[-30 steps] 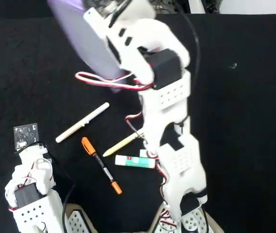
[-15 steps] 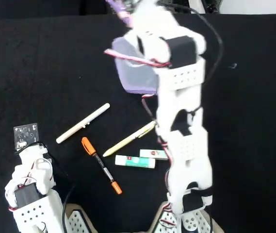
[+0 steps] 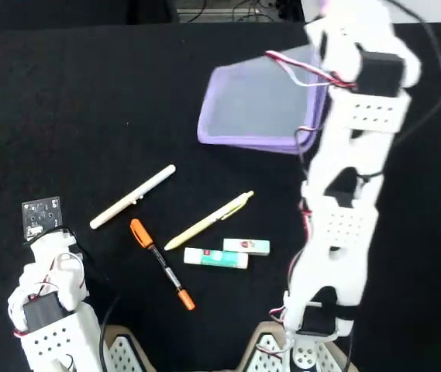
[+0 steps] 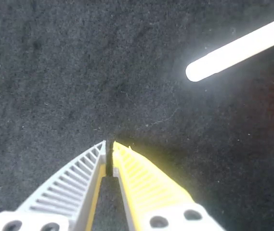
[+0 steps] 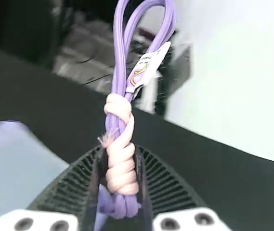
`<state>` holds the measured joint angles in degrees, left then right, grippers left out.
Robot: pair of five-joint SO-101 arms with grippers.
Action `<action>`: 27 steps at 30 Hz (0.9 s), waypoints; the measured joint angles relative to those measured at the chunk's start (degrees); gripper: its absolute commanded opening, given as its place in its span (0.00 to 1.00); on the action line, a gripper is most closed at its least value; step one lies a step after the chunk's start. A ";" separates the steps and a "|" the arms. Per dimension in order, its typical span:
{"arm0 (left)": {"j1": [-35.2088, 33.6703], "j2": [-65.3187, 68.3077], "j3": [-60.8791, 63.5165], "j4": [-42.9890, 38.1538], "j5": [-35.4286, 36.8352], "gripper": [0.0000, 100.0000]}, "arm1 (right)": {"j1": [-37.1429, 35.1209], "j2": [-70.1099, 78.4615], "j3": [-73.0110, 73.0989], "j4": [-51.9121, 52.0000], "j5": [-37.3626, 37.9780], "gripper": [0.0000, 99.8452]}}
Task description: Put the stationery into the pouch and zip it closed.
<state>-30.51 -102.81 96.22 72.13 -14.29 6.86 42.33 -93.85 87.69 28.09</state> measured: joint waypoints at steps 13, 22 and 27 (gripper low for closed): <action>0.00 0.00 0.00 0.00 0.00 0.03 | 7.65 -4.48 0.00 -17.14 0.00 0.01; 0.00 0.00 0.00 0.00 0.00 0.03 | -0.26 -4.40 0.00 -9.41 0.00 0.01; 0.00 0.00 0.00 0.00 0.00 0.03 | -7.47 -0.62 0.00 -5.63 0.00 0.01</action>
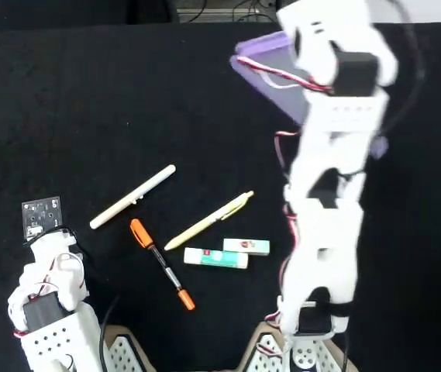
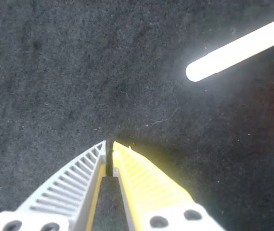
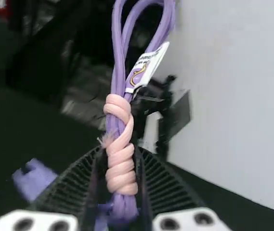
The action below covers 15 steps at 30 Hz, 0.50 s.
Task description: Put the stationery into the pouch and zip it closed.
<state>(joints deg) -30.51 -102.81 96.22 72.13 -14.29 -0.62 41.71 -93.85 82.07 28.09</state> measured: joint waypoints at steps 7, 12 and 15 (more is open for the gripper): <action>0.00 0.00 0.00 0.00 0.00 0.03 | -8.35 7.30 0.00 0.44 -0.35 0.01; 0.00 0.00 0.00 0.00 0.00 0.03 | -8.88 8.00 0.00 0.79 -6.15 0.01; 0.00 0.00 0.00 0.00 0.00 0.03 | -9.23 8.00 0.00 3.87 -6.68 0.01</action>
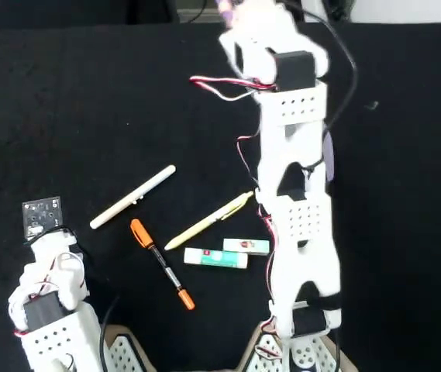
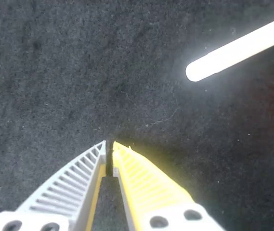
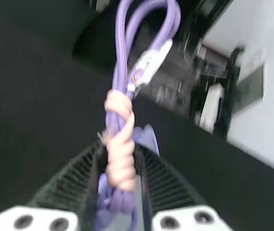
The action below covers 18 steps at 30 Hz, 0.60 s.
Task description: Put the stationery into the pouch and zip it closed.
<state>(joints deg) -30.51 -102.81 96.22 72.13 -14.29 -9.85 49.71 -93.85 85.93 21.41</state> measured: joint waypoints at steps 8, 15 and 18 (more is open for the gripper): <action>0.00 0.00 0.00 0.00 0.00 0.03 | 3.52 -2.46 0.00 12.75 -0.18 0.01; 0.00 0.00 0.00 0.00 0.00 0.03 | 11.34 -5.10 0.00 13.45 -0.35 0.01; 0.00 0.00 0.00 0.00 0.00 0.03 | 12.04 -5.10 0.00 13.45 -0.35 0.01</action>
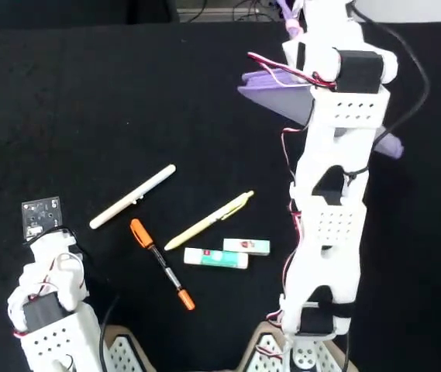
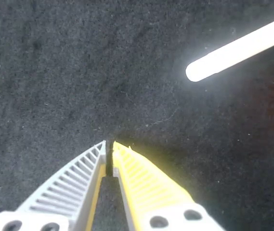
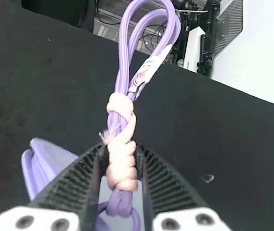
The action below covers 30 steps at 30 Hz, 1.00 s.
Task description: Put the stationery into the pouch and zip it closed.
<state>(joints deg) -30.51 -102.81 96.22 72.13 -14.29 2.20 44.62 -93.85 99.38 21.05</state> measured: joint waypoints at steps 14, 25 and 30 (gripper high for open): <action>0.00 0.00 0.00 0.00 0.00 0.03 | -10.37 -0.35 0.00 0.09 -1.49 0.01; 0.00 0.00 0.00 0.00 0.00 0.03 | -24.79 -12.04 0.00 -0.09 -4.75 0.01; 0.00 0.00 0.00 0.00 0.00 0.03 | -25.23 -12.57 0.00 -8.26 -4.75 0.01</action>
<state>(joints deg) -30.51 -102.81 96.22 72.13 -14.29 -23.03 32.04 -93.85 91.12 16.31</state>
